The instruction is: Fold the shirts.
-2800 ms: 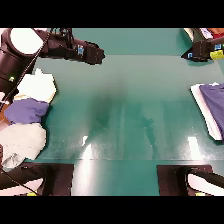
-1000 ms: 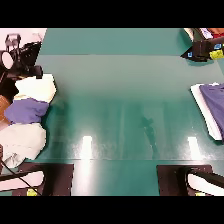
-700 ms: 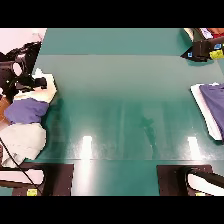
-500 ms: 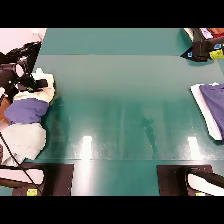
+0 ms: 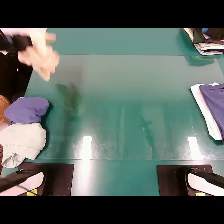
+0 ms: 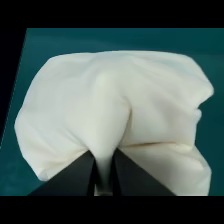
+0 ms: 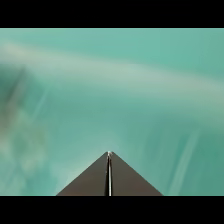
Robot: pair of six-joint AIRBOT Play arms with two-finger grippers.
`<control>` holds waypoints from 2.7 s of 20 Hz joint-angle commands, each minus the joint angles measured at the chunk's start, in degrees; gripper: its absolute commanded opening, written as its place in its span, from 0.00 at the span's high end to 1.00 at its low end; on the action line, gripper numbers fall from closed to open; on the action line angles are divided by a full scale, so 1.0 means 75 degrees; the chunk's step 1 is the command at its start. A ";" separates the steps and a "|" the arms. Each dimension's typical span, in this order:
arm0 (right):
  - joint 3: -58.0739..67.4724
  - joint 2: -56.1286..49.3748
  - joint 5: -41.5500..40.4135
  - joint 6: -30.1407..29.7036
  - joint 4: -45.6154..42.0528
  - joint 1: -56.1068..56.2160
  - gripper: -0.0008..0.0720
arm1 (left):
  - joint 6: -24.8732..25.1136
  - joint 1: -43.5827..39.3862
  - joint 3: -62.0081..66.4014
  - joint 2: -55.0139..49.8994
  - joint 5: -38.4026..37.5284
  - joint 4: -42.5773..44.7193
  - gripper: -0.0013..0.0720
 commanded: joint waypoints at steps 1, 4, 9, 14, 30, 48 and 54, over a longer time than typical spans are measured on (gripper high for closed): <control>0.0889 0.0000 -0.0472 0.0000 -0.0012 -0.0178 0.97 | 0.0012 -0.1431 0.0705 0.1239 -0.0055 0.0003 0.94; 0.1139 0.0029 -0.0361 0.0000 0.0006 -0.0262 0.97 | -0.0481 -0.2859 0.0533 0.1262 -0.0883 -0.0006 0.94; 0.0659 0.0189 -0.0085 0.0000 0.0044 -0.0254 0.97 | -0.1533 -0.4884 -0.1574 0.0717 -0.0676 -0.0187 0.94; -0.0309 0.0571 -0.0050 -0.0020 0.0038 -0.0256 0.97 | -0.1623 -0.5552 -0.3013 -0.0090 0.0201 -0.1151 0.04; -0.0822 0.0851 -0.0070 -0.0020 0.0047 -0.0254 0.97 | 0.1772 -0.2559 -0.6426 -0.0172 0.0702 -0.4587 0.11; -0.0822 0.0854 0.0201 -0.0017 0.0050 0.0000 0.97 | 0.2993 -0.3235 -0.6796 -0.1099 0.1649 -0.5904 0.48; -0.0825 0.0851 0.0787 -0.0017 -0.0265 -0.0073 0.97 | 0.2984 -0.3171 -0.6006 -0.1049 0.1673 -0.5852 0.94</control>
